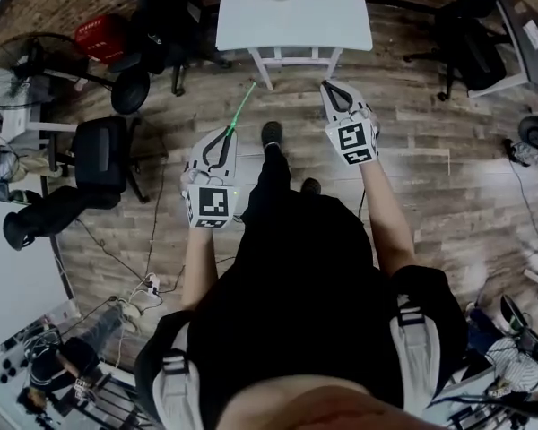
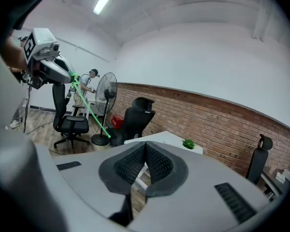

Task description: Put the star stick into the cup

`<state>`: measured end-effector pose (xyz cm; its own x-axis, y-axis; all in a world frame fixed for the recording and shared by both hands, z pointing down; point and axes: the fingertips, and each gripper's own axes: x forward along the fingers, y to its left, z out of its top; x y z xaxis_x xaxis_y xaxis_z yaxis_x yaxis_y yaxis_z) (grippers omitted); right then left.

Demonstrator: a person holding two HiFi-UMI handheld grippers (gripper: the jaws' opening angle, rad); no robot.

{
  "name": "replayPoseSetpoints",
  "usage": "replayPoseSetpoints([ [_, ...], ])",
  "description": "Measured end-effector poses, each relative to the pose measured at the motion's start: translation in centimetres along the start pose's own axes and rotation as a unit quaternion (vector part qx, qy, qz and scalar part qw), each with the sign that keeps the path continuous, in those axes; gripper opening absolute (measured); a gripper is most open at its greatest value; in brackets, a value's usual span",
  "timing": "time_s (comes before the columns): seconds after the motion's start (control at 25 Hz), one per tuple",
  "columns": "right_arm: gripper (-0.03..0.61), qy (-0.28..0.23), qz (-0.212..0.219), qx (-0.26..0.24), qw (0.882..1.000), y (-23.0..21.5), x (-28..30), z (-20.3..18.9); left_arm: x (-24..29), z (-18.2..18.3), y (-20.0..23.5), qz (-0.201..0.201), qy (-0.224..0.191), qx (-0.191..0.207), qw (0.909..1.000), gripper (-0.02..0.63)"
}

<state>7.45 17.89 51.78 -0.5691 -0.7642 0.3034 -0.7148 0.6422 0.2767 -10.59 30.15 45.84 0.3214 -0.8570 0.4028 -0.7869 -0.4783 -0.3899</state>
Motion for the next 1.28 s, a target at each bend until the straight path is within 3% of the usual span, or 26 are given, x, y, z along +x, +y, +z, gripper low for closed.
replayPoseSetpoints([
  [0.6,-0.002,-0.008,-0.008,0.0,1.0,-0.3,1.0,1.2,0.7,0.6,1.3,0.001,-0.013,0.001,0.9999,0.029],
  [1.28,-0.002,0.004,-0.027,0.001,1.0,-2.8,6.2,1.9,6.4,0.3,5.9,-0.022,-0.017,-0.008,0.9996,0.029],
])
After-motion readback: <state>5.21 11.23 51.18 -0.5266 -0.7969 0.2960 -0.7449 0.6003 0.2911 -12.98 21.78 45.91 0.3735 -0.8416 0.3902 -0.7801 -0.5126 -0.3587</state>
